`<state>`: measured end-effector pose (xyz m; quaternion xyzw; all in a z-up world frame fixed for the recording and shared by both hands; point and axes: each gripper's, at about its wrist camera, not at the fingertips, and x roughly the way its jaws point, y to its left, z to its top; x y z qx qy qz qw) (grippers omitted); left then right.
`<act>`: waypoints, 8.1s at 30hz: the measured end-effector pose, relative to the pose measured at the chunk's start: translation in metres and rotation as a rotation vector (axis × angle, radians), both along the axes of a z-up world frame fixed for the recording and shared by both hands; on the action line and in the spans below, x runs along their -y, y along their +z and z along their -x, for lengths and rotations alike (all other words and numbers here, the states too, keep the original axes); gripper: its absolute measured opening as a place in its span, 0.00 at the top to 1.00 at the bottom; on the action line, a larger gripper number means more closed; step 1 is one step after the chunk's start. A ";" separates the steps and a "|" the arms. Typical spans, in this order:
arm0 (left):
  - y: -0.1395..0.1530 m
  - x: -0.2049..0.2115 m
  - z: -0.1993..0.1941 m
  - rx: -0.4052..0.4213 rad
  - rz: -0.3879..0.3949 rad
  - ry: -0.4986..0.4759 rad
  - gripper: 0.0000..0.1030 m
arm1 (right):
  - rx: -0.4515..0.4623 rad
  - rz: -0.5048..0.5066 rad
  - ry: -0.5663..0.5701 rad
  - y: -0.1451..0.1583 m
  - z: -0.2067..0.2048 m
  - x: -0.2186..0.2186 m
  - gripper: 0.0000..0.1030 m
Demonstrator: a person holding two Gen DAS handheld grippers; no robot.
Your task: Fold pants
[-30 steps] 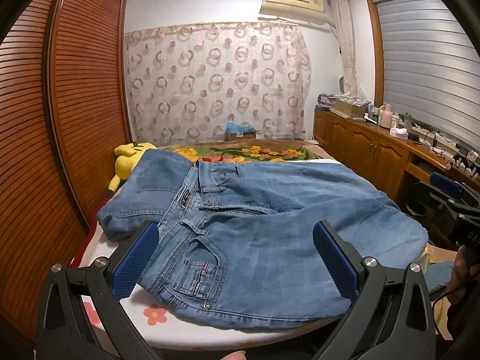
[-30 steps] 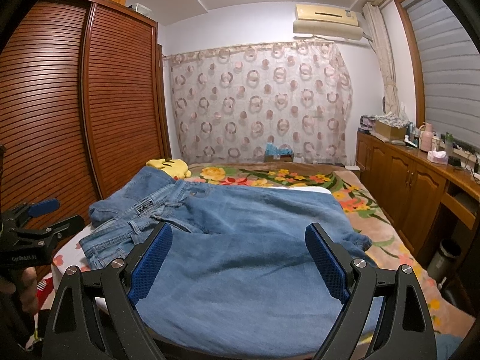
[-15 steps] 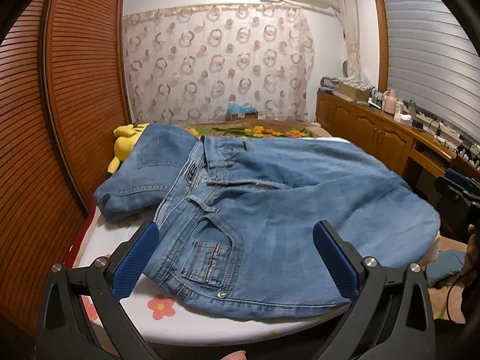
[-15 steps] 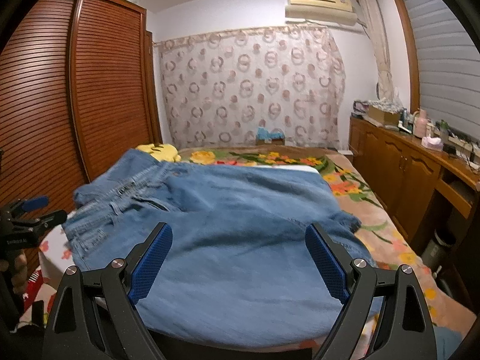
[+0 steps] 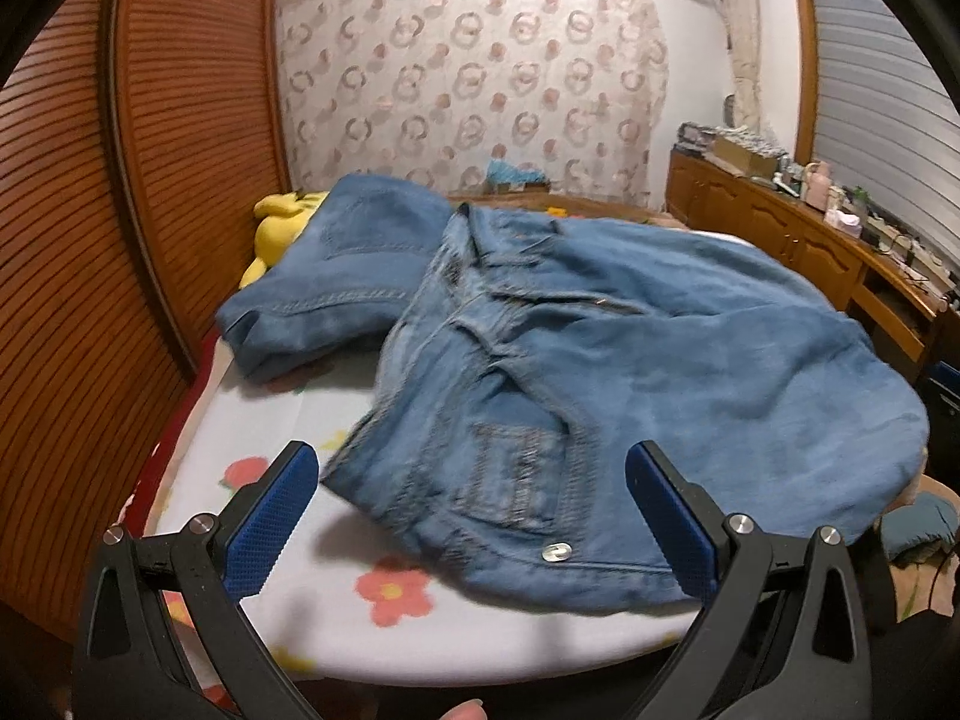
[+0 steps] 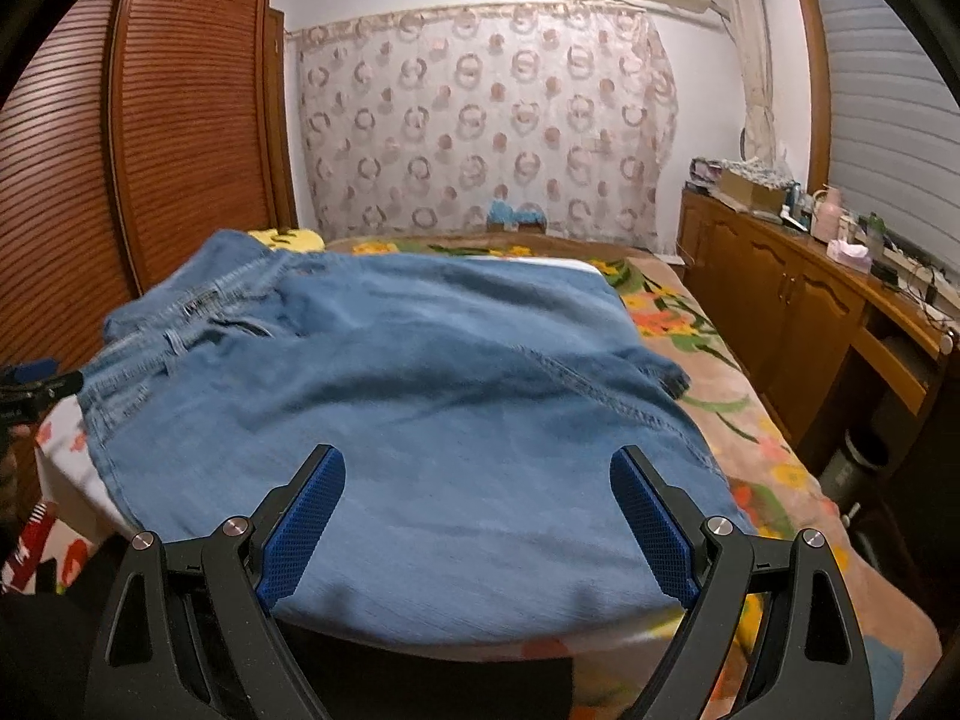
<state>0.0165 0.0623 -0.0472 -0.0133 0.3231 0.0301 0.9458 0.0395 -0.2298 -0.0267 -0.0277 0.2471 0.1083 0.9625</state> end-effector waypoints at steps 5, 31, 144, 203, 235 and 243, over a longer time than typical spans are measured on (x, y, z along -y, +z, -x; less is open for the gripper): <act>-0.012 -0.021 -0.005 -0.023 -0.001 0.045 0.01 | -0.030 0.014 -0.024 0.006 -0.001 -0.001 0.11; -0.046 -0.056 -0.027 -0.101 0.048 0.074 0.34 | -0.129 -0.026 -0.112 0.009 -0.007 0.036 0.12; 0.062 -0.021 -0.233 0.048 -0.027 -0.094 0.84 | 0.042 0.218 -0.085 0.000 -0.181 -0.006 0.99; 0.027 -0.009 -0.204 -0.019 0.012 -0.228 0.26 | -0.185 0.112 0.496 0.034 -0.278 -0.083 0.58; 0.015 -0.022 -0.206 -0.050 0.028 -0.227 0.26 | -0.138 0.152 0.461 0.032 -0.300 -0.127 0.85; 0.028 -0.028 -0.251 -0.098 0.019 -0.293 0.40 | -0.193 0.150 0.449 0.022 -0.304 -0.115 0.56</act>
